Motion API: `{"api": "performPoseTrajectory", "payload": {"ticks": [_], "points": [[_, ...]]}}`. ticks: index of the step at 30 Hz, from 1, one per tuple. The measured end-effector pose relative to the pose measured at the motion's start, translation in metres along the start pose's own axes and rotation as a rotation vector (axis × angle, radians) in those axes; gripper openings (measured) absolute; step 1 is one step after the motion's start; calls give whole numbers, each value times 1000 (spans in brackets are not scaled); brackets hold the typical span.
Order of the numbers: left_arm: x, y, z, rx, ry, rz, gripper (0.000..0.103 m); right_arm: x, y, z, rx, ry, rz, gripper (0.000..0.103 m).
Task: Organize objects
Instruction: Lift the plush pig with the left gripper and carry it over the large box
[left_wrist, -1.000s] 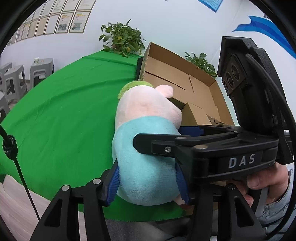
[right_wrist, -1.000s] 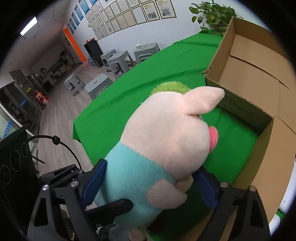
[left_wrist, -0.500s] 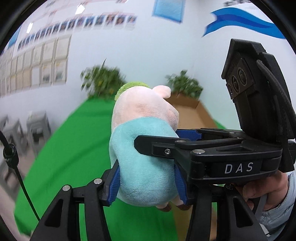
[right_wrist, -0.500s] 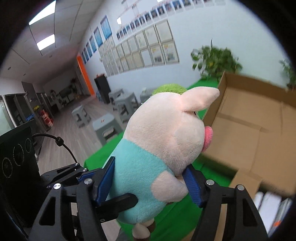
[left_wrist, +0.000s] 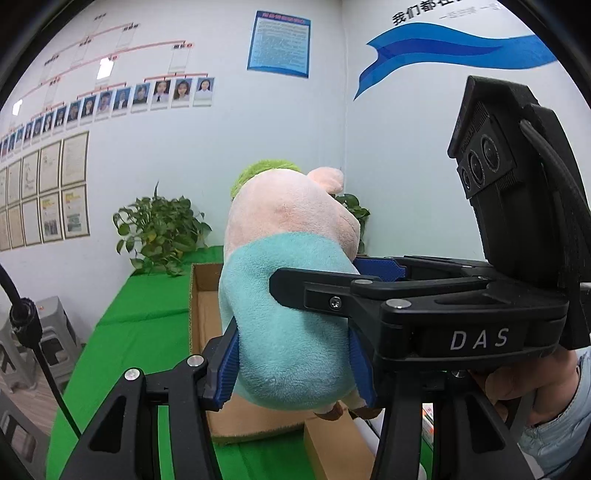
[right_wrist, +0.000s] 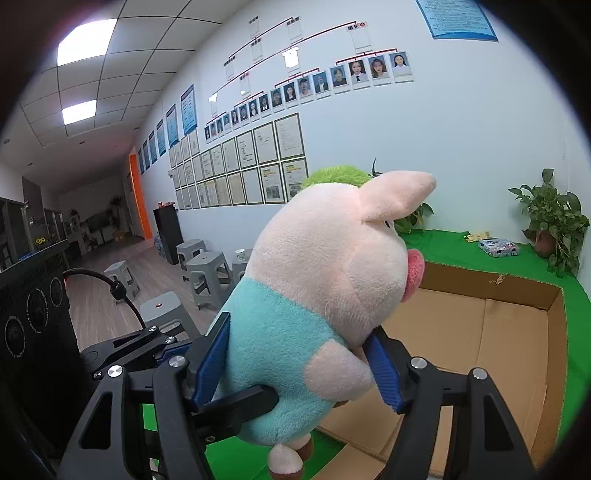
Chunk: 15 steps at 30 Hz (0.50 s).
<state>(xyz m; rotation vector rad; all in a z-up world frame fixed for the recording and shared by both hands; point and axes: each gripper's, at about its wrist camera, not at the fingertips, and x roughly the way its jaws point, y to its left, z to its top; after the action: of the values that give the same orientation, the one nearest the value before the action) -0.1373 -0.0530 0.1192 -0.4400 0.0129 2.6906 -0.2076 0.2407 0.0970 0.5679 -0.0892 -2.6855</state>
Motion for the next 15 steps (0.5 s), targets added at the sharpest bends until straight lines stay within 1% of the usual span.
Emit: {"api": "performPoseTrajectory", "payload": {"ticks": [1, 2, 3, 6, 8, 10, 13, 15], "points": [[23, 8, 8, -6, 9, 0, 49, 6, 1, 1, 2, 4, -1, 68], [34, 13, 10, -13, 16, -1, 49, 15, 4, 4, 5, 10, -2, 68], [50, 23, 13, -21, 26, -3, 49, 14, -1, 1, 6, 16, -3, 68], [90, 45, 12, -45, 63, 3, 49, 42, 0, 1, 14, 39, 3, 68], [115, 64, 4, -63, 96, 7, 49, 57, -7, -7, 27, 66, 12, 68], [133, 75, -6, -83, 130, 13, 49, 72, -10, -17, 34, 95, 22, 68], [163, 92, -25, -131, 191, 18, 49, 105, -22, -35, 58, 150, 57, 67], [183, 105, -35, -158, 227, 14, 49, 120, -25, -43, 66, 177, 59, 66]]}}
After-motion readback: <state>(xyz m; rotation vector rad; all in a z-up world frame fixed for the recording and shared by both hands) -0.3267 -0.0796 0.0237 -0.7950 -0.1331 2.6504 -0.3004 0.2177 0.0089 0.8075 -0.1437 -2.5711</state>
